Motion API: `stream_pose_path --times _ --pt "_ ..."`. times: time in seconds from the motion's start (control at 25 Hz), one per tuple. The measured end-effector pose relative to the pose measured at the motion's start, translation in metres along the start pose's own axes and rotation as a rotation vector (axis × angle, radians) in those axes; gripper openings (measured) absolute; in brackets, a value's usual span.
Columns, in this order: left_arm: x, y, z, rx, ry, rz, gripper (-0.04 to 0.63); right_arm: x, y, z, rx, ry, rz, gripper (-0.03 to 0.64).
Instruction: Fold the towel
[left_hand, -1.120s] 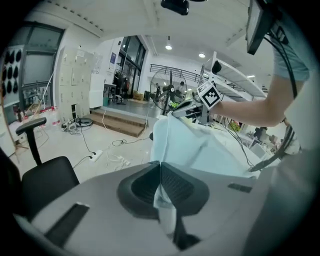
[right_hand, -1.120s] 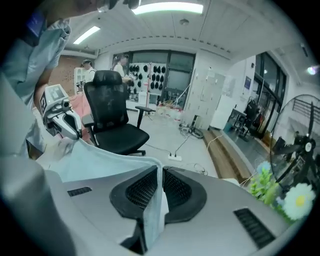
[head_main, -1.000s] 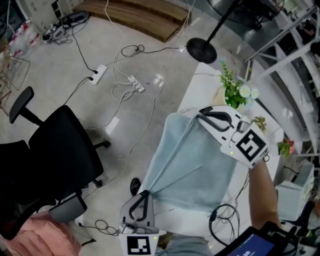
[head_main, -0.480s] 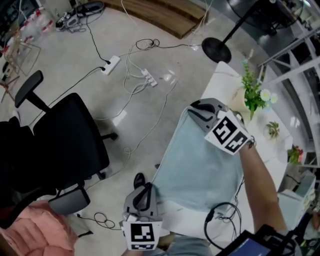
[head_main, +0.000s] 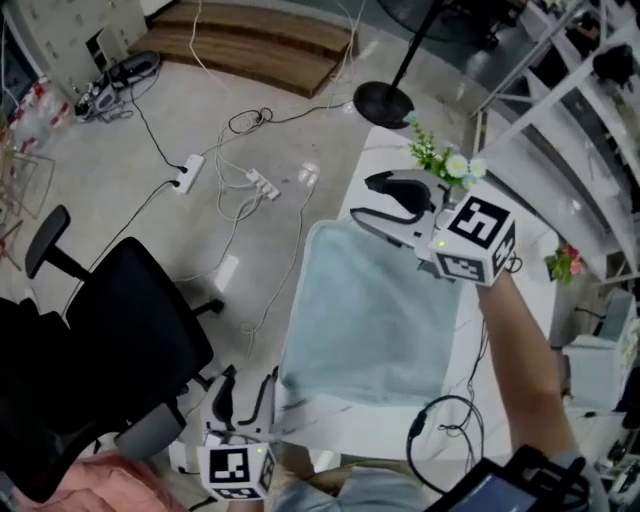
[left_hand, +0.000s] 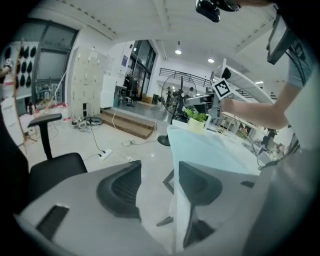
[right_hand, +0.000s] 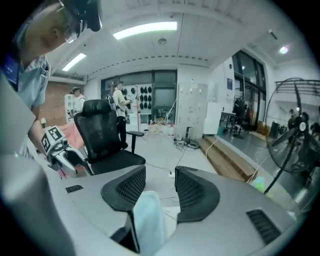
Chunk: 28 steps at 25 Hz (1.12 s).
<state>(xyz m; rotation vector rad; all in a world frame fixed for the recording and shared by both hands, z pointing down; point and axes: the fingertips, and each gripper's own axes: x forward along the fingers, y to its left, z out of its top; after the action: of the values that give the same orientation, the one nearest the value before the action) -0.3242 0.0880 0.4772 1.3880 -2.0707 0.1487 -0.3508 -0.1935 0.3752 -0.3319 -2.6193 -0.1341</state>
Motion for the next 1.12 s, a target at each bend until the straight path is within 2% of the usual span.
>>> stream_pose_path --times 0.08,0.2,0.24,0.32,0.44,0.56,0.68,0.88,1.12 --pt "-0.024 0.013 0.024 0.030 -0.057 0.047 0.216 -0.033 -0.005 0.016 -0.029 -0.021 -0.061 0.195" --pt "-0.046 -0.005 0.057 0.090 -0.128 0.026 0.053 -0.083 -0.010 0.015 -0.066 -0.008 -0.138 0.166" --pt "-0.048 -0.024 0.062 0.103 -0.141 -0.005 0.014 -0.099 -0.012 0.007 -0.078 0.014 -0.156 0.160" --pt "-0.045 -0.075 0.065 0.122 -0.153 -0.084 0.011 -0.126 -0.014 -0.019 -0.100 0.076 -0.167 0.131" --pt "-0.028 -0.166 0.053 0.164 -0.134 -0.208 0.011 -0.149 -0.005 -0.083 -0.128 0.169 -0.118 0.103" --pt "0.004 -0.252 0.016 0.243 -0.050 -0.269 0.011 -0.153 0.012 -0.149 -0.138 0.231 -0.047 0.095" --pt "0.040 -0.304 -0.033 0.247 0.087 -0.282 0.009 -0.149 0.025 -0.198 -0.124 0.261 -0.007 0.095" --pt "0.072 -0.332 -0.101 0.247 0.330 -0.331 0.008 -0.141 0.020 -0.242 -0.089 0.288 0.004 0.094" --pt "0.067 -0.356 -0.119 0.224 0.422 -0.369 0.006 -0.159 0.012 -0.258 -0.068 0.346 0.063 0.075"
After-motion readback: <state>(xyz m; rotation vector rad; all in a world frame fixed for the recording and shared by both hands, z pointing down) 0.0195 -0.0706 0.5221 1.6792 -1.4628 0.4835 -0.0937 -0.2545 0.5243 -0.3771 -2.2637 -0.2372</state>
